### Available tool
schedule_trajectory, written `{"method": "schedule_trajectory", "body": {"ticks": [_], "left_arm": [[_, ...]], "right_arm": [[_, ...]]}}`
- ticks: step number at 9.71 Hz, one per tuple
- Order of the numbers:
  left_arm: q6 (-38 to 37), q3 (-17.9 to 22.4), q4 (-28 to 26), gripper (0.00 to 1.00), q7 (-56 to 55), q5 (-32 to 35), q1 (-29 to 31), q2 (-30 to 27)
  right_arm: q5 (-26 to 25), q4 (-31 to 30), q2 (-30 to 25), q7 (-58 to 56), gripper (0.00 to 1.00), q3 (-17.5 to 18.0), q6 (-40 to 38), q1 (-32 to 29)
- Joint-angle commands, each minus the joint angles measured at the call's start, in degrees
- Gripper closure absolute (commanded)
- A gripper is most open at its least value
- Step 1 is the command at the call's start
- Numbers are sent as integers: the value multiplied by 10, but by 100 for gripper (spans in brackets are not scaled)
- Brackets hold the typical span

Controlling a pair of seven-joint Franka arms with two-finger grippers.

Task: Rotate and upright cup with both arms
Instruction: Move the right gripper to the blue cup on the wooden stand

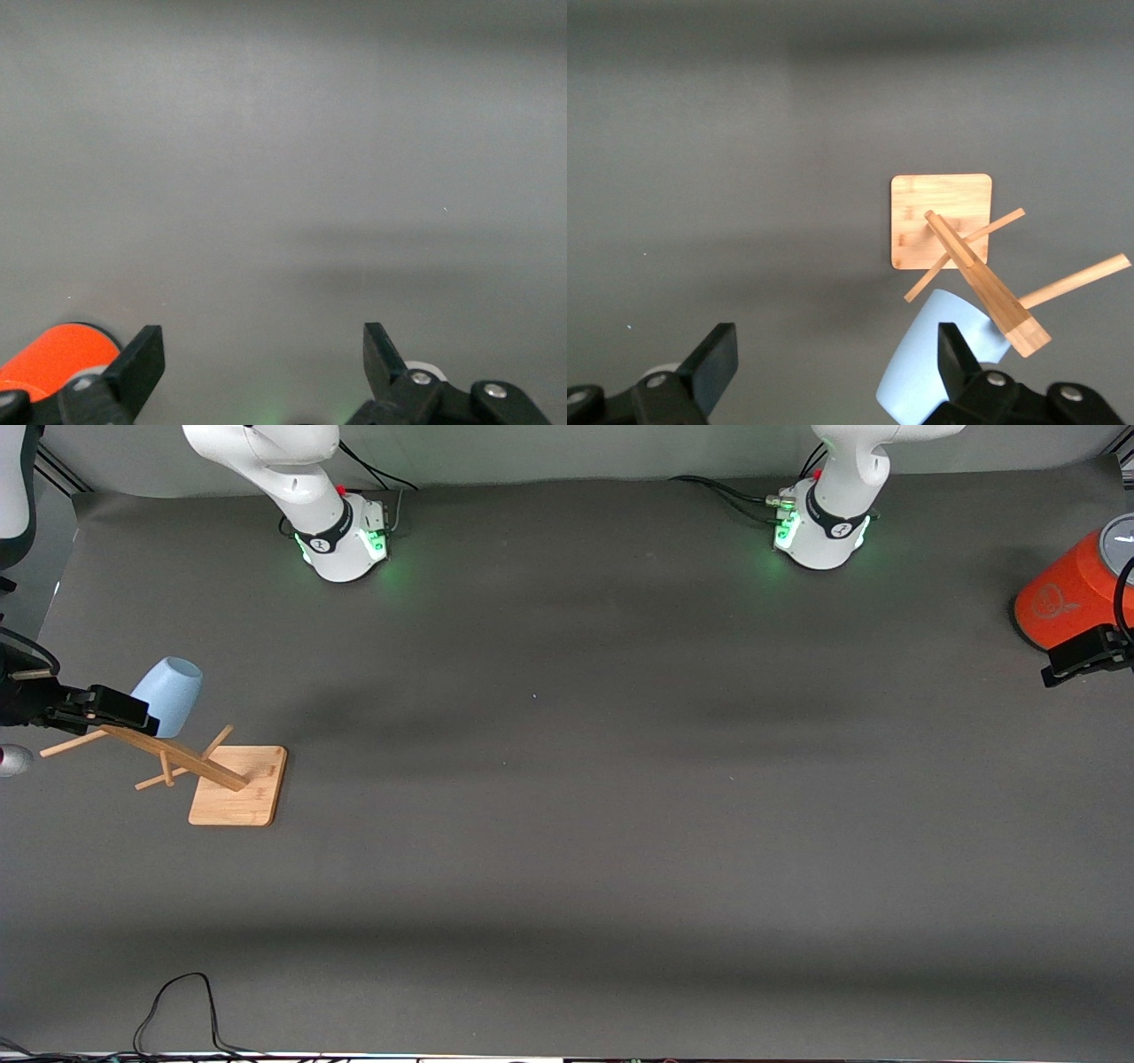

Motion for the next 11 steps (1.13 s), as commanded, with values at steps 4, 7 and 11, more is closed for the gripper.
{"method": "schedule_trajectory", "body": {"ticks": [4,7,11], "left_arm": [[-11,0,5,0,11,-3,0,1],[-16,-1,3,0,-2,-2,-5,-5],[-6,-1,4,0,-3,-3,1,-3]], "right_arm": [[-13,-14,-16,-15,0,-3,9,5],[-13,-13,-12,-7,0,-3,8,5],[-14,-88,-72,-9,0,-21,15,0]]}}
